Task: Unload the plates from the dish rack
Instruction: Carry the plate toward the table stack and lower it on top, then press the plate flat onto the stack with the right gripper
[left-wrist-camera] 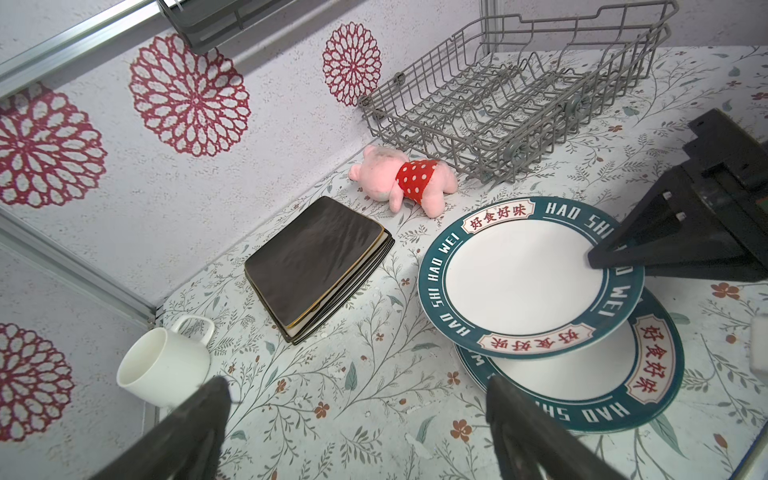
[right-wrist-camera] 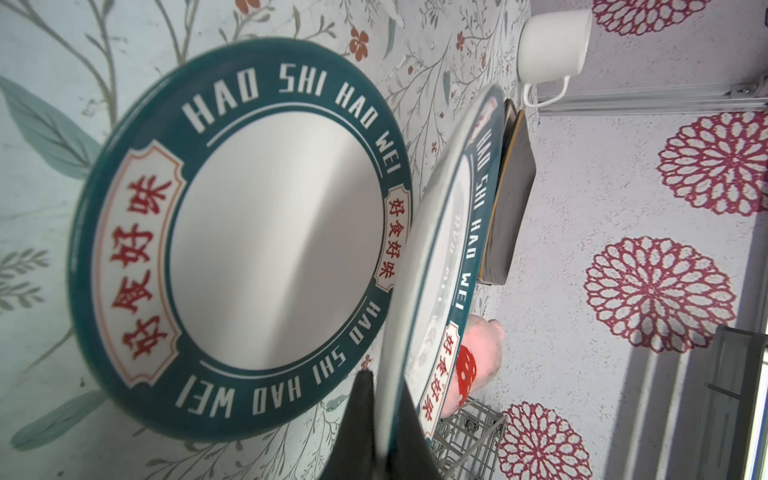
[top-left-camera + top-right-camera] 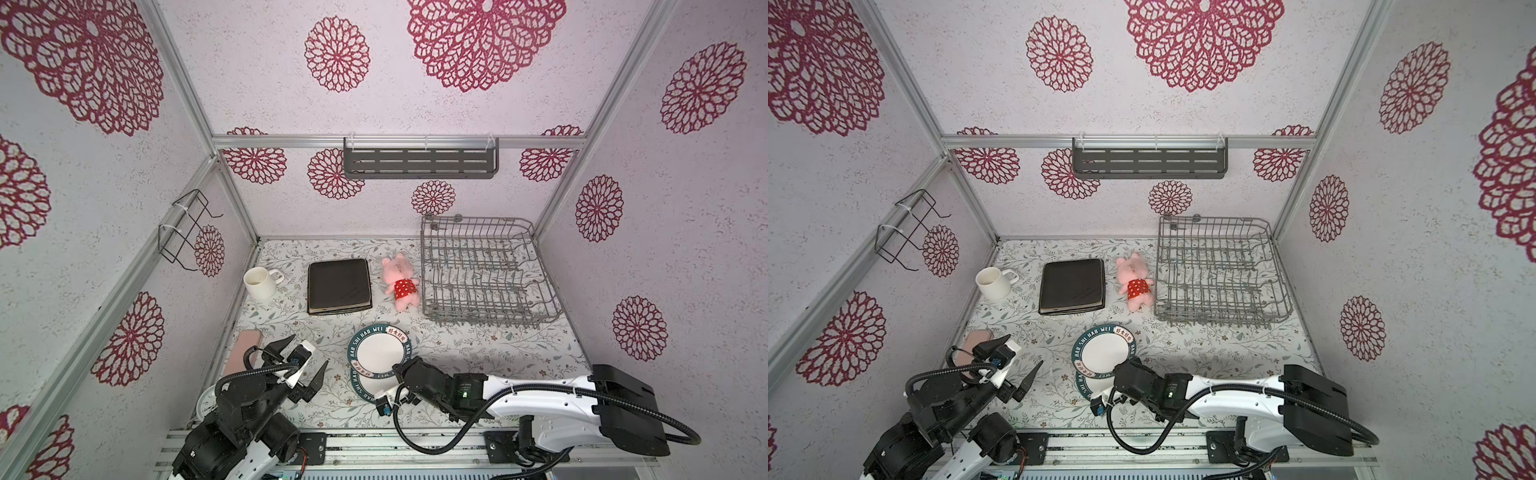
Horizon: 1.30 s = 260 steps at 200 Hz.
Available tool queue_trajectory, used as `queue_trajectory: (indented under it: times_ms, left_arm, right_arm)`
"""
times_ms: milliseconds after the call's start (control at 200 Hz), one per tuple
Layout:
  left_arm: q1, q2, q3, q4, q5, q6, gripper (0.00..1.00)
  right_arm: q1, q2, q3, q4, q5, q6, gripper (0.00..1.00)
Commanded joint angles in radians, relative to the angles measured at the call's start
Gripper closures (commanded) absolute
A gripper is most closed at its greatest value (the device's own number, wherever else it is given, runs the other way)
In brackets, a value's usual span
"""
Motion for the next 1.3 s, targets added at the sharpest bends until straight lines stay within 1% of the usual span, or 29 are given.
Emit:
queue_trajectory:
  times_ms: [0,415,625,881,1296]
  left_arm:
    - [-0.018,-0.003,-0.008,0.017,0.025,0.020,0.03]
    - [-0.019,-0.019,-0.009,0.017,0.025,0.021,0.03]
    - [-0.019,-0.021,-0.009,0.017,0.025,0.020,0.03]
    - [-0.019,-0.025,-0.009,0.017,0.025,0.021,0.02]
    - [-0.019,-0.026,-0.009,0.017,0.025,0.021,0.03]
  right_arm:
    - [0.021,-0.020,-0.007,0.074,0.052,0.030,1.00]
    - [0.081,0.054,-0.020,0.098,0.092,0.129,1.00]
    - [0.093,0.075,-0.022,0.088,0.113,0.164,1.00]
    - [0.105,0.090,-0.026,0.080,0.127,0.182,0.91]
    - [0.122,0.099,-0.018,0.048,0.128,0.212,0.82]
